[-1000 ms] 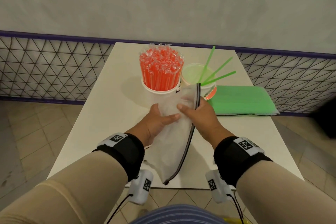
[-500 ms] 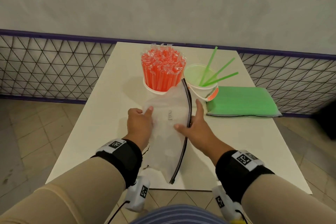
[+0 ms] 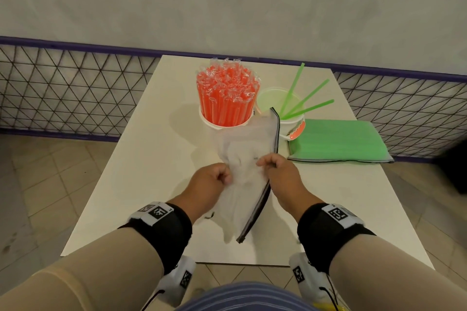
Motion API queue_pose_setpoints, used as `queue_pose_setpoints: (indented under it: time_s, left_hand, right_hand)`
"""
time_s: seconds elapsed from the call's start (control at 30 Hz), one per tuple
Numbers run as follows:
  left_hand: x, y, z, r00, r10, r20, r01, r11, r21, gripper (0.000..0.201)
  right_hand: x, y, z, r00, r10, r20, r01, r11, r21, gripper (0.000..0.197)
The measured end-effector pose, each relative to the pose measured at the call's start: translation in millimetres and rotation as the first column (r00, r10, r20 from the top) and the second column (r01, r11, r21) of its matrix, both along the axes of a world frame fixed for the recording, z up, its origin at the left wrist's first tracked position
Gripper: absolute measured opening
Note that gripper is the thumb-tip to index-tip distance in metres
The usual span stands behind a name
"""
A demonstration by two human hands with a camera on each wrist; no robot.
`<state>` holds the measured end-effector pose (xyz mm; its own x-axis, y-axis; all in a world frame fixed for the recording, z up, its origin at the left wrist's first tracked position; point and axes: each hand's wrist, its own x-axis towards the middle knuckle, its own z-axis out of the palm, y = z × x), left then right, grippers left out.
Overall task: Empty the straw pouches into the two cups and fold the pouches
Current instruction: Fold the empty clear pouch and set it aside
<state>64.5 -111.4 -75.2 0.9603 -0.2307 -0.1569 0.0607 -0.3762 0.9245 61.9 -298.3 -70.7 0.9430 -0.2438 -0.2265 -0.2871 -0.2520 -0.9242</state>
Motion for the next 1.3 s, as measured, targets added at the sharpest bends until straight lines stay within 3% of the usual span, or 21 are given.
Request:
queue_pose_setpoints:
  time_s: [0.07, 0.13, 0.17, 0.23, 0.37, 0.47, 0.5, 0.57, 0.67, 0.73, 0.8, 0.93, 1.03, 1.1, 1.17, 1.23, 1.3]
  left_hand:
    - [2.4, -2.4, 1.7, 0.995, -0.084, 0.043, 0.083, 0.996, 0.028, 0.058]
    - [5.0, -4.8, 4.0, 0.977, -0.17, 0.127, 0.159, 0.983, 0.09, 0.066]
    - [4.9, -6.8, 6.3, 0.979, -0.154, 0.136, 0.151, 0.988, 0.033, 0.07]
    - [6.4, -10.6, 9.5, 0.981, -0.124, 0.152, 0.125, 0.992, 0.002, 0.077]
    - [15.2, -5.8, 9.7, 0.967, -0.236, 0.092, 0.197, 0.929, 0.313, 0.088]
    - [24.4, 4.7, 1.4, 0.971, -0.232, 0.061, 0.182, 0.876, 0.448, 0.078]
    - [26.5, 5.0, -1.7, 0.966, -0.244, 0.087, 0.178, 0.87, 0.46, 0.064]
    - [29.4, 3.4, -5.3, 0.963, -0.23, 0.139, 0.143, 0.877, 0.458, 0.014]
    - [31.4, 5.1, -12.6, 0.98, -0.116, 0.163, 0.039, 0.91, 0.412, 0.017]
    - [28.5, 8.6, -10.0, 0.987, 0.025, 0.157, -0.068, 0.958, 0.279, 0.005]
    - [24.7, 10.5, -7.0, 0.984, 0.103, 0.145, -0.124, 0.982, 0.142, 0.01]
    - [19.7, 2.8, 3.7, 0.979, 0.159, 0.131, -0.175, 0.977, 0.122, 0.019]
    - [18.7, 1.7, 5.2, 0.969, 0.233, 0.086, -0.239, 0.969, 0.067, 0.03]
    - [17.9, 2.0, 4.8, 0.967, 0.255, 0.026, -0.256, 0.965, 0.063, 0.033]
    - [18.6, 0.9, 4.7, 0.956, 0.292, -0.025, -0.289, 0.954, 0.087, 0.037]
    - [19.8, -1.9, 5.0, 0.935, 0.349, -0.07, -0.341, 0.934, 0.104, 0.041]
    - [21.7, -4.8, 6.2, 0.905, 0.413, -0.098, -0.404, 0.909, 0.098, 0.041]
  right_hand:
    - [-2.4, 0.2, -2.6, 0.997, 0.074, -0.013, -0.072, 0.991, 0.109, 0.019]
    - [-3.6, 0.7, -5.2, 0.993, 0.114, -0.022, -0.104, 0.961, 0.257, 0.035]
    - [-3.3, 0.4, -5.0, 0.99, 0.14, -0.018, -0.128, 0.947, 0.296, 0.045]
    - [-2.5, -1.2, -2.8, 0.976, 0.216, 0.002, -0.209, 0.942, 0.264, 0.065]
    - [0.9, -8.6, 2.0, 0.961, 0.278, -0.017, -0.269, 0.943, 0.194, 0.083]
    - [7.7, -11.9, 9.0, 0.928, 0.359, -0.098, -0.368, 0.925, -0.094, 0.081]
    - [11.0, -10.3, 11.1, 0.908, 0.39, -0.153, -0.417, 0.877, -0.239, 0.077]
    - [17.8, -5.7, 11.8, 0.879, 0.418, -0.231, -0.476, 0.737, -0.48, 0.06]
    - [23.3, 0.0, 12.9, 0.89, 0.394, -0.228, -0.449, 0.674, -0.587, 0.025]
    - [22.9, -2.2, 12.8, 0.912, 0.364, -0.19, -0.39, 0.626, -0.675, 0.025]
    - [21.2, -4.0, 16.2, 0.928, 0.371, -0.044, -0.279, 0.611, -0.741, 0.022]
    - [15.1, 5.5, 25.5, 0.934, 0.348, 0.086, -0.242, 0.789, -0.564, 0.015]
    - [17.8, 6.8, 27.7, 0.98, 0.131, 0.147, -0.065, 0.919, -0.388, 0.01]
    - [21.7, 2.6, 25.9, 0.985, -0.09, 0.148, 0.119, 0.973, -0.199, 0.028]
    - [23.7, 2.0, 25.0, 0.986, -0.168, 0.014, 0.165, 0.98, 0.116, 0.056]
    - [19.8, 4.8, 21.0, 0.992, -0.008, -0.124, 0.046, 0.95, 0.308, 0.092]
    - [13.7, 12.2, 18.4, 0.967, 0.176, -0.182, -0.101, 0.928, 0.357, 0.111]
